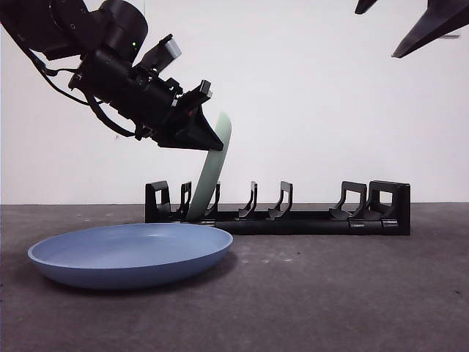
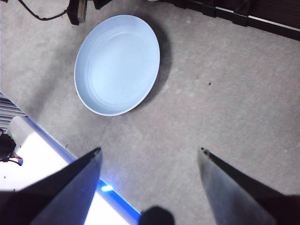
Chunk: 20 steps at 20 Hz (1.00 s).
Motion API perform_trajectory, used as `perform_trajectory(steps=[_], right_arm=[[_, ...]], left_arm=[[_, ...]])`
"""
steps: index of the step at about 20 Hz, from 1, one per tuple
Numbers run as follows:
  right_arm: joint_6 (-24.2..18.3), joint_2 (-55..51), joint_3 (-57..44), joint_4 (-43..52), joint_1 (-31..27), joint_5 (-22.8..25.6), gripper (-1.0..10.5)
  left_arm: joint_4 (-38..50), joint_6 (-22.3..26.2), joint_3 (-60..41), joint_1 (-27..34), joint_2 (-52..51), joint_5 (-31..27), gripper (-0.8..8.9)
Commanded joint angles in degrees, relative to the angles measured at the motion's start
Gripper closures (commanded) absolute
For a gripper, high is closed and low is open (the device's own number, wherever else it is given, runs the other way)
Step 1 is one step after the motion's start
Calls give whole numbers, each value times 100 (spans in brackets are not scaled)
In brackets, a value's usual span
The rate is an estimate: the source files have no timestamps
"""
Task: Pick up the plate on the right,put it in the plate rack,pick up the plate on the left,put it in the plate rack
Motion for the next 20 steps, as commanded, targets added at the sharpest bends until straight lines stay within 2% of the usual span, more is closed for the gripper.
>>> perform_trajectory(steps=[1,9,13,14,20], right_arm=[[-24,-4,-57,26,7,-11,601],[-42,-4,-57,57,2,28,601],[-42,-4,-57,63,2,28,600],[-42,-4,-57,68,2,28,601],[-44,-4,-57,68,2,26,601]], left_arm=[[-221,-52,-55,33,59,57,812],[-699,-77,-52,-4,-4,269,796],[-905,-77,-52,-26,-87,271,580],[-951,-77,-52,-26,-122,271,557],[-1075,-77,-52,-26,-461,271,561]])
